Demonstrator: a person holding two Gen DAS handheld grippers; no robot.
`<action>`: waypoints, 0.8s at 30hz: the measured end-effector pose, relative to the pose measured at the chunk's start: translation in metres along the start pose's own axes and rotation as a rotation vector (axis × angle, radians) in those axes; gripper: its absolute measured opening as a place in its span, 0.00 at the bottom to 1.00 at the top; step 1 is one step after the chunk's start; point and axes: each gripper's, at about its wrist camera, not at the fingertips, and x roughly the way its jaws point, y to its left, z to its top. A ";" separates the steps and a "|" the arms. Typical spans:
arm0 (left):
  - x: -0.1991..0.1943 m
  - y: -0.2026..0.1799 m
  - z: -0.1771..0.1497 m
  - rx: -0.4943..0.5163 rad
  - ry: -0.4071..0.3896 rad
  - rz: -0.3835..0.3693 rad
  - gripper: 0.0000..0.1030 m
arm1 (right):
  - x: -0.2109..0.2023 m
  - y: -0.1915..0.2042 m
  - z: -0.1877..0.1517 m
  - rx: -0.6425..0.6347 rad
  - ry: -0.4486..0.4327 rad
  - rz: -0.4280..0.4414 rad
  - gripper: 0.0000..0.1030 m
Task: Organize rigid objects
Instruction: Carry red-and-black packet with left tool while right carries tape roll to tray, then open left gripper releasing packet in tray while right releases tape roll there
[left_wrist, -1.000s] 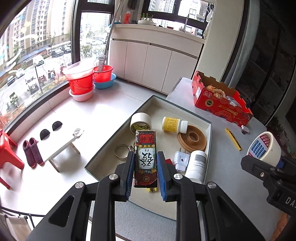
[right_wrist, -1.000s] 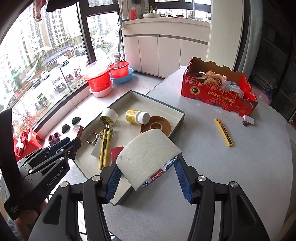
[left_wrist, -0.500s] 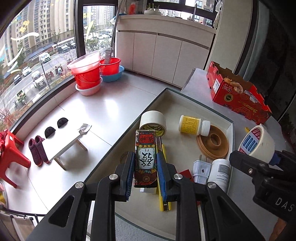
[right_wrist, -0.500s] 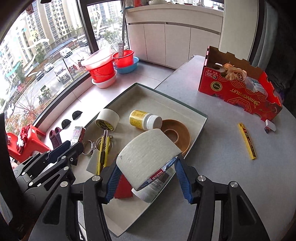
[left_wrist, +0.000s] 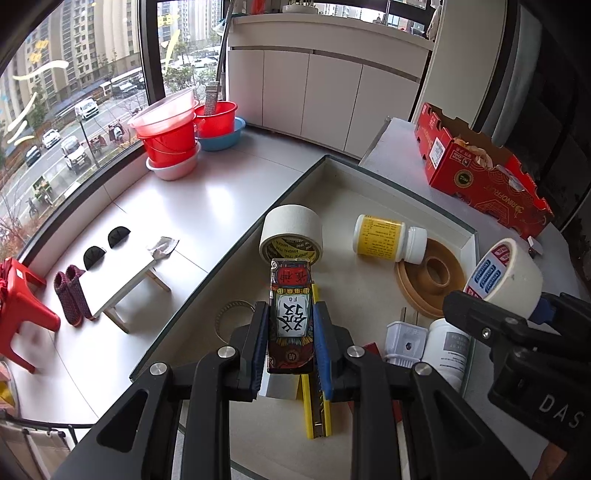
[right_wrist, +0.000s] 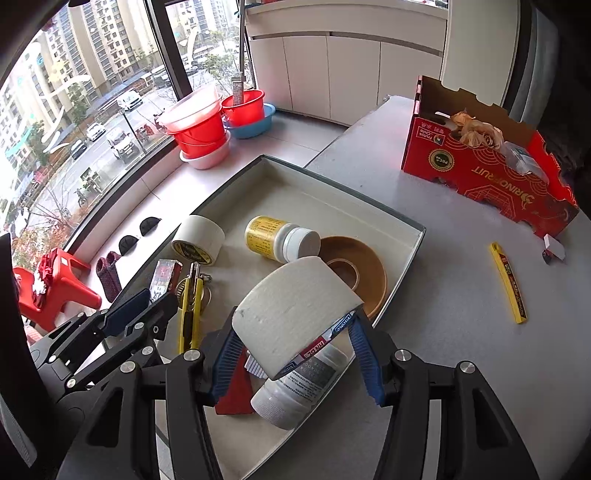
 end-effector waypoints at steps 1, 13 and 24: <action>0.001 0.000 0.000 0.001 0.001 0.003 0.25 | 0.001 0.000 0.001 0.000 0.000 -0.001 0.56; 0.014 -0.002 -0.003 0.003 0.029 0.025 0.80 | 0.015 -0.004 0.002 -0.022 0.032 0.006 0.68; -0.016 0.002 -0.008 0.003 -0.020 -0.017 1.00 | -0.033 -0.003 -0.007 -0.081 -0.046 -0.008 0.99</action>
